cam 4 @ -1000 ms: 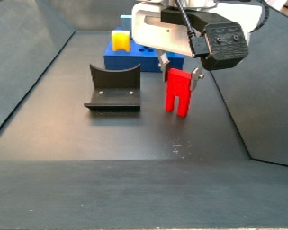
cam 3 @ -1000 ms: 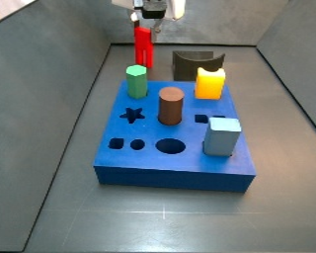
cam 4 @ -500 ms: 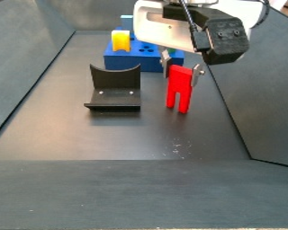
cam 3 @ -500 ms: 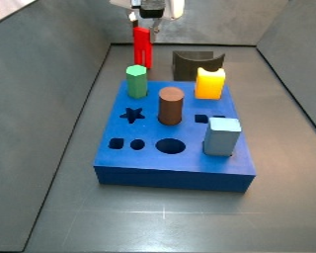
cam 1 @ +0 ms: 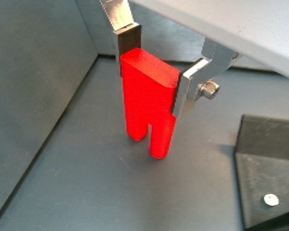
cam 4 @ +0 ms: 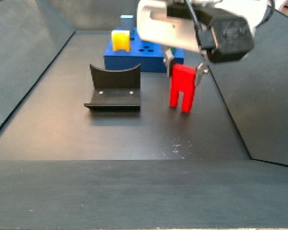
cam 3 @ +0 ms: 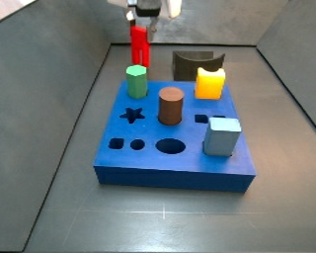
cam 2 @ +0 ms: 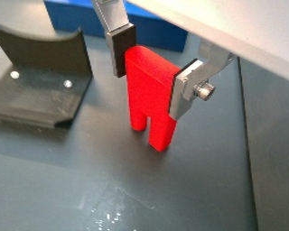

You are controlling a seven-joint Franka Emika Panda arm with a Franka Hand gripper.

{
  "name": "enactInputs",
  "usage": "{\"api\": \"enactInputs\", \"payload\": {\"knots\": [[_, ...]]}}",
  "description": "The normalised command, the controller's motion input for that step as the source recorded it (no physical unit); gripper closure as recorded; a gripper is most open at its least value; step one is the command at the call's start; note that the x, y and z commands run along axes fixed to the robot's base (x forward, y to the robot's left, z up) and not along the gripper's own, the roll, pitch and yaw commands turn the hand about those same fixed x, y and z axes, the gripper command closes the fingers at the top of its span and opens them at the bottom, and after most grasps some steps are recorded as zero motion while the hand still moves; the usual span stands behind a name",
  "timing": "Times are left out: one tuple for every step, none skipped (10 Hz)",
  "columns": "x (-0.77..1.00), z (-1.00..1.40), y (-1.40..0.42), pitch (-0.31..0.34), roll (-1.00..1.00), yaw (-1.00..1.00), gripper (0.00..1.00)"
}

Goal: Pick up the square-circle object. Move up. Move to above the board. Insert the square-circle object.
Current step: Move up, then move to above the board.

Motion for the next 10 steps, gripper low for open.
{"api": "enactInputs", "payload": {"knots": [[-0.01,0.69,-0.05,0.038,-0.01,0.01,1.0],[-0.01,0.54,-0.03,0.044,-0.01,0.01,1.0],[-0.01,0.38,-0.02,0.045,-0.02,0.01,1.0],[0.0,0.21,-0.02,0.048,-0.02,0.01,1.0],[0.02,1.0,0.15,0.111,-0.12,0.43,1.0],[0.01,1.0,0.14,0.121,-0.12,0.36,1.0],[0.01,1.0,0.14,0.112,-0.12,0.29,1.0],[0.02,1.0,0.13,0.097,-0.11,0.2,1.0],[0.02,1.0,0.12,0.082,-0.09,0.11,1.0],[0.02,1.0,0.11,0.076,-0.09,0.07,1.0]]}}
